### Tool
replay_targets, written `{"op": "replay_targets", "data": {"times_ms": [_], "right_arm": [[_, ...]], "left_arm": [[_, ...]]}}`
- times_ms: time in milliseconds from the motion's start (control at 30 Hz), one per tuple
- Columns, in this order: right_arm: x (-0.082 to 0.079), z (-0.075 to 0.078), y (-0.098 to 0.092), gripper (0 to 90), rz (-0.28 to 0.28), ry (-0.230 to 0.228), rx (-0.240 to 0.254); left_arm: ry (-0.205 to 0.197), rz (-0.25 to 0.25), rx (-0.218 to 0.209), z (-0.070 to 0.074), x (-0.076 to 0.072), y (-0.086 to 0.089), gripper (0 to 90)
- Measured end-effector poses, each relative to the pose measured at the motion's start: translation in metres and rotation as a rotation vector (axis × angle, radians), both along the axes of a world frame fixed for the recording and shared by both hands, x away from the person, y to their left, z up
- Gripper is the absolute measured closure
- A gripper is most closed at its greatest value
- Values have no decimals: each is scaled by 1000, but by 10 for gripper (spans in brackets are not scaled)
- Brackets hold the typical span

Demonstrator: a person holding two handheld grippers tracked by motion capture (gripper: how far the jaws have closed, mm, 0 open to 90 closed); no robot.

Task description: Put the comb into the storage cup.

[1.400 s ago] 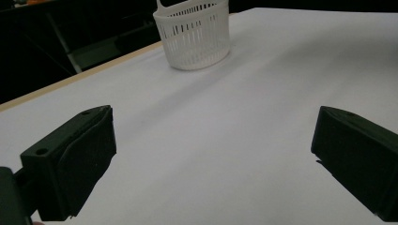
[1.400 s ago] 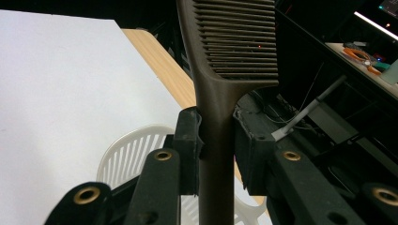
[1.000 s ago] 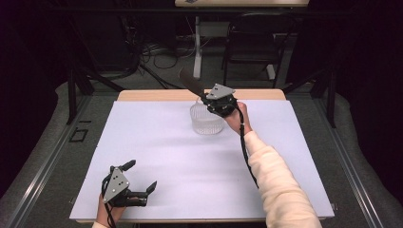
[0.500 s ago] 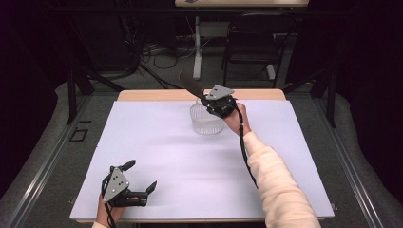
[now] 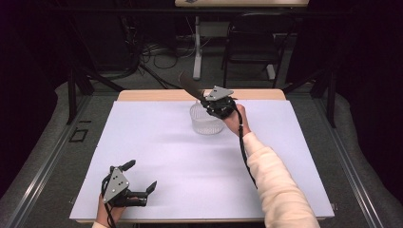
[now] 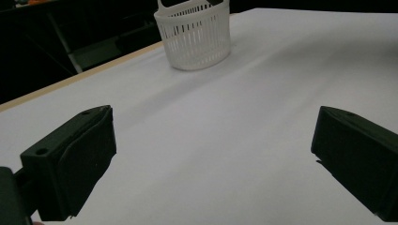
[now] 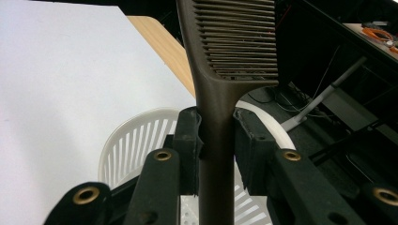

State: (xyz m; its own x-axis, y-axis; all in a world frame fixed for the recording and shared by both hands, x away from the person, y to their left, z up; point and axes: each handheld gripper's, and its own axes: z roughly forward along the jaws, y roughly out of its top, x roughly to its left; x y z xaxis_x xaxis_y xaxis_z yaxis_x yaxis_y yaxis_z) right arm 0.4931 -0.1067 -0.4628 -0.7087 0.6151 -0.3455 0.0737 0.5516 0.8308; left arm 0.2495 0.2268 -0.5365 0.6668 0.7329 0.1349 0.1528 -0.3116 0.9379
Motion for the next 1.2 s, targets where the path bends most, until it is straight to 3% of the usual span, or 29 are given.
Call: {"op": "replay_targets", "data": {"times_ms": [1200], "right_arm": [[2,-10,5,716,11,38,-30]], "left_arm": [[0,0,-1,0,0,0,1]]}}
